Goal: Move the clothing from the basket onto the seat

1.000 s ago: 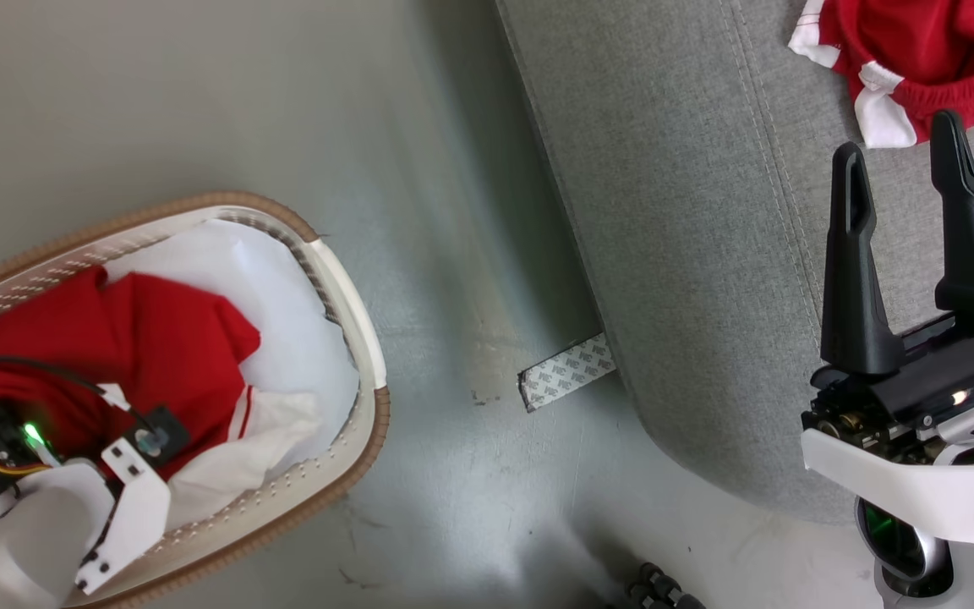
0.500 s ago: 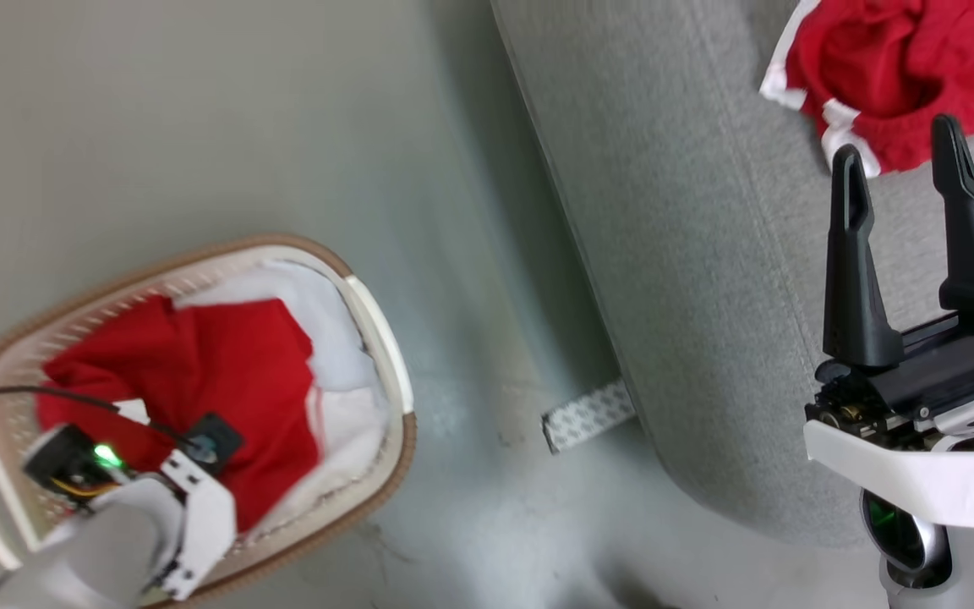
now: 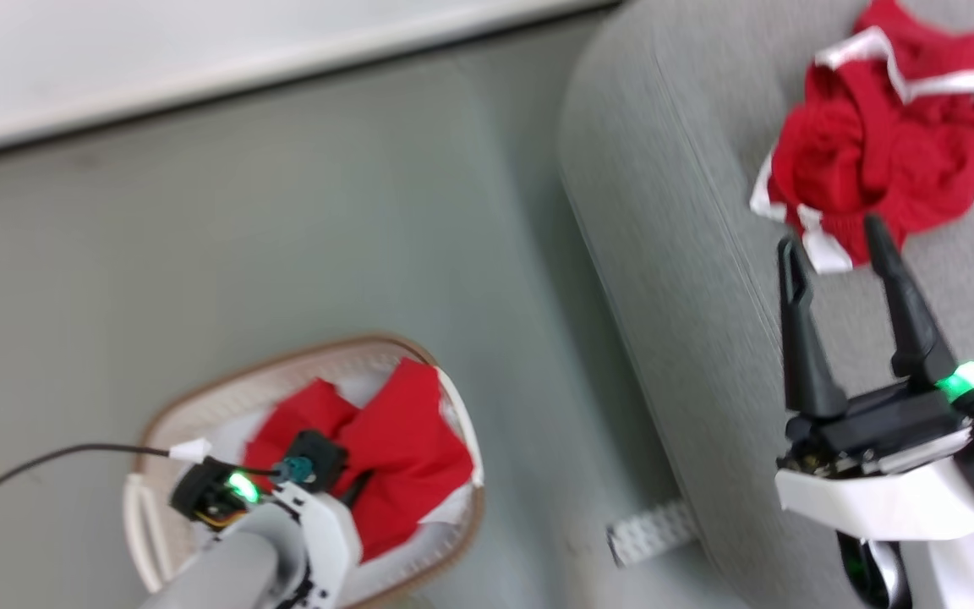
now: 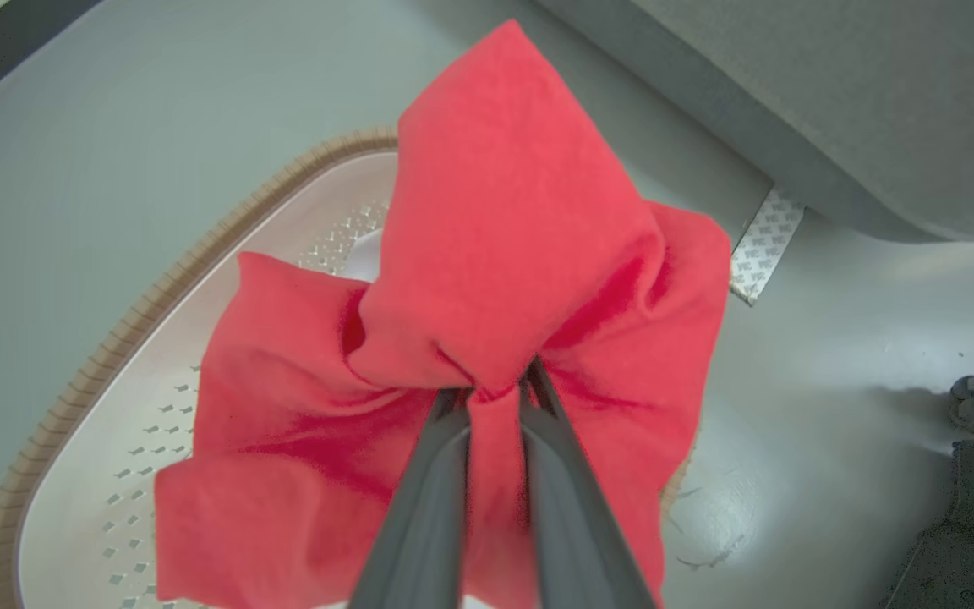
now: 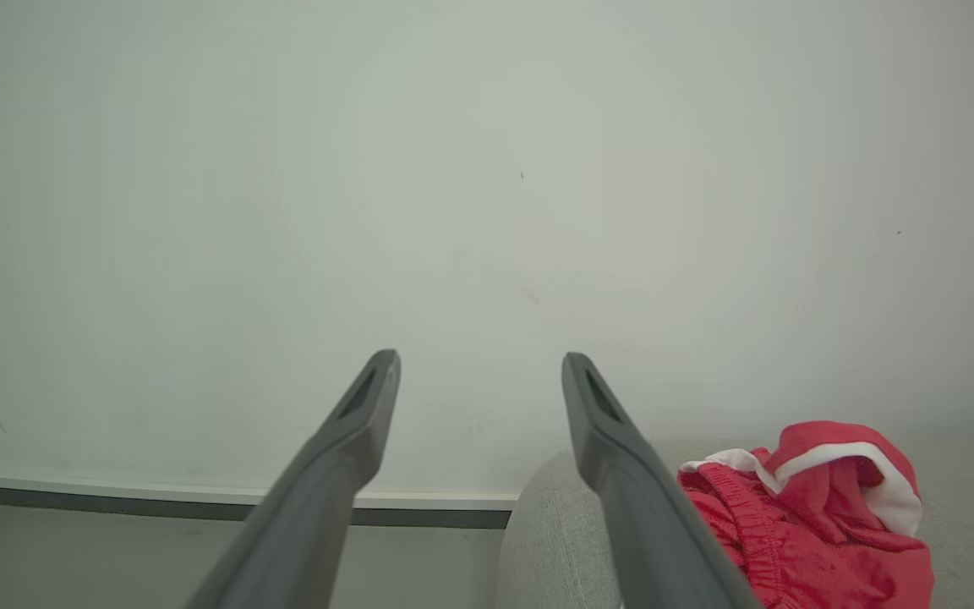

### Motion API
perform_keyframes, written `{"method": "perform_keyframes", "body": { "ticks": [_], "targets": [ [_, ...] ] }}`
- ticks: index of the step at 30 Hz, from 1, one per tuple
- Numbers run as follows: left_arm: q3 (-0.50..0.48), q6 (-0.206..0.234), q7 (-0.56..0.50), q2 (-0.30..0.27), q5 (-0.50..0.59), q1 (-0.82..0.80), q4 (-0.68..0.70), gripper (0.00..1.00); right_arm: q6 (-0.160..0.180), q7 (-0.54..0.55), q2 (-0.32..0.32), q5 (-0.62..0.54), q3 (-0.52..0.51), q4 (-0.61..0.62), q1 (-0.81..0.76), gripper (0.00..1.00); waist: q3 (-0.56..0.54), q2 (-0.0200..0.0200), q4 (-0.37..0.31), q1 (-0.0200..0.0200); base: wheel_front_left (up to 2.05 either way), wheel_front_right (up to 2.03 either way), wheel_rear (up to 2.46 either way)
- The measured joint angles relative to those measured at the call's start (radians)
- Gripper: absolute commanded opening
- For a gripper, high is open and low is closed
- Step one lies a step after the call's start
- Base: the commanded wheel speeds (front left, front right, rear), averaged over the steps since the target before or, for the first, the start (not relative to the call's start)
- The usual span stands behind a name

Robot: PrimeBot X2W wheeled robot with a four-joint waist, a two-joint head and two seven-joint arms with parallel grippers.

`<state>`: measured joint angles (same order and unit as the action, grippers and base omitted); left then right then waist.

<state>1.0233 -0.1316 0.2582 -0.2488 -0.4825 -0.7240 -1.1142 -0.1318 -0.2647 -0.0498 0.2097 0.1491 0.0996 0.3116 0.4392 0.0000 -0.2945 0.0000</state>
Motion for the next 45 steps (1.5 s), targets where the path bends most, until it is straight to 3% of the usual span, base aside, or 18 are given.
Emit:
{"method": "perform_keyframes", "body": {
  "ticks": [9, 23, 35, 45],
  "targets": [
    [-0.114, 0.0, 0.005, 0.011, -0.066, 0.068, 0.227, 0.0, 0.0, 0.0, 0.0, -0.017, 0.014, -0.08, -0.073, 1.0, -0.187, 0.0, 0.1, -0.0001, 0.0, 0.0, 0.0],
    [-0.347, 0.026, 0.006, -0.007, -0.007, 0.175, 0.59, 0.0, 0.0, 0.0, -0.014, 0.033, 0.08, -0.165, -0.155, 1.0, -0.368, 0.0, 0.241, -0.0002, 0.0, 0.0, 0.0],
    [-0.425, 0.072, 0.002, -0.032, 0.022, 0.176, 0.787, 0.0, 0.0, 0.0, -0.013, 0.06, 0.131, -0.207, -0.175, 1.0, -0.418, 0.0, 0.278, -0.0001, 0.0, 0.0, 0.0],
    [-0.425, 0.085, -0.012, -0.033, -0.004, 0.202, 0.828, 0.0, 0.0, 0.0, -0.016, 0.064, 0.181, -0.248, -0.172, 1.0, -0.42, 0.0, 0.28, -0.0001, 0.0, 0.0, 0.0]
  ]
}}
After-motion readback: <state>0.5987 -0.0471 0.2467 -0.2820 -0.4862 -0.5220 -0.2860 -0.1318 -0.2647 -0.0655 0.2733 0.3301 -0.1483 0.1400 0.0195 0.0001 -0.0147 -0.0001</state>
